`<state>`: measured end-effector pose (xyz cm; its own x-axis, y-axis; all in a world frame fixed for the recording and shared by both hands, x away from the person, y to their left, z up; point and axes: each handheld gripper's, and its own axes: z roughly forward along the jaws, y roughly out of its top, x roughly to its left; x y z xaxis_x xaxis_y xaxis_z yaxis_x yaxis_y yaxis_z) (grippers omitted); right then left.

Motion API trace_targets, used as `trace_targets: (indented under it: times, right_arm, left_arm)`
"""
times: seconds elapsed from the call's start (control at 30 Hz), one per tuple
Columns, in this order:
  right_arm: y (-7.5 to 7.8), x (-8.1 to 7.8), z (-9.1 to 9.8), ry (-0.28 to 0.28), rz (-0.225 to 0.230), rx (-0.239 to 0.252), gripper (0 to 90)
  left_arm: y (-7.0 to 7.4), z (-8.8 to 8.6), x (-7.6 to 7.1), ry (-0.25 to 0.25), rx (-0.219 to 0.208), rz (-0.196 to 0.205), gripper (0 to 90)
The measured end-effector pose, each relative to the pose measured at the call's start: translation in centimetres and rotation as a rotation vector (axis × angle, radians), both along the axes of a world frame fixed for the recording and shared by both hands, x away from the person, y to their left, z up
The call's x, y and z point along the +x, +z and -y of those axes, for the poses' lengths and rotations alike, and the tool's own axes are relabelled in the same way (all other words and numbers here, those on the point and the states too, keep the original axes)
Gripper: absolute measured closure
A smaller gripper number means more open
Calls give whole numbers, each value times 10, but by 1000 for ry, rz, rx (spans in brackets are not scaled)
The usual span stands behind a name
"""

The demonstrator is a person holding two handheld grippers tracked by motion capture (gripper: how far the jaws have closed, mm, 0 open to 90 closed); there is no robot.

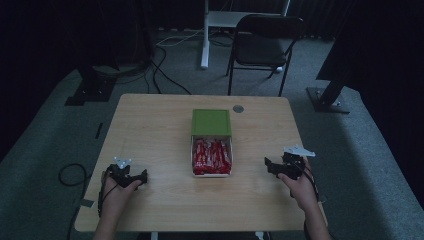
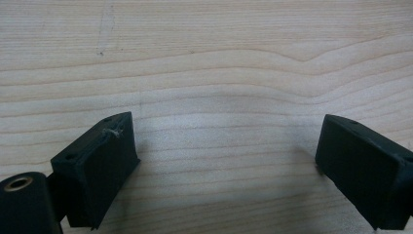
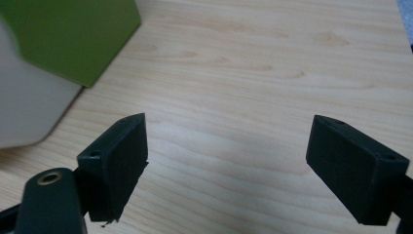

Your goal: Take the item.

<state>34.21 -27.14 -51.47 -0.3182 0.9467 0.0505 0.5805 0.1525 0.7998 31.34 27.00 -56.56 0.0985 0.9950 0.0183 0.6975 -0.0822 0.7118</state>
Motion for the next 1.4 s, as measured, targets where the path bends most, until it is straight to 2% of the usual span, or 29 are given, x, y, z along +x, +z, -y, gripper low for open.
trace_targets:
  times: [0.2, 0.7, 0.93, 1.4]
  right_arm:
    - [9, 2, -9, 20, 18, -7, 149]
    - [33, 2, -34, 62, 73, 28, 159]
    - [39, 0, -44, 86, 88, 29, 159]
    - [48, -4, -76, 171, 108, 49, 159]
  left_arm:
    - [0, 0, 0, 0, 0, 0, 85]
    - [0, 0, 0, 0, 0, 0, 85]
    - [0, 0, 0, 0, 0, 0, 85]
    - [0, 0, 0, 0, 0, 0, 85]
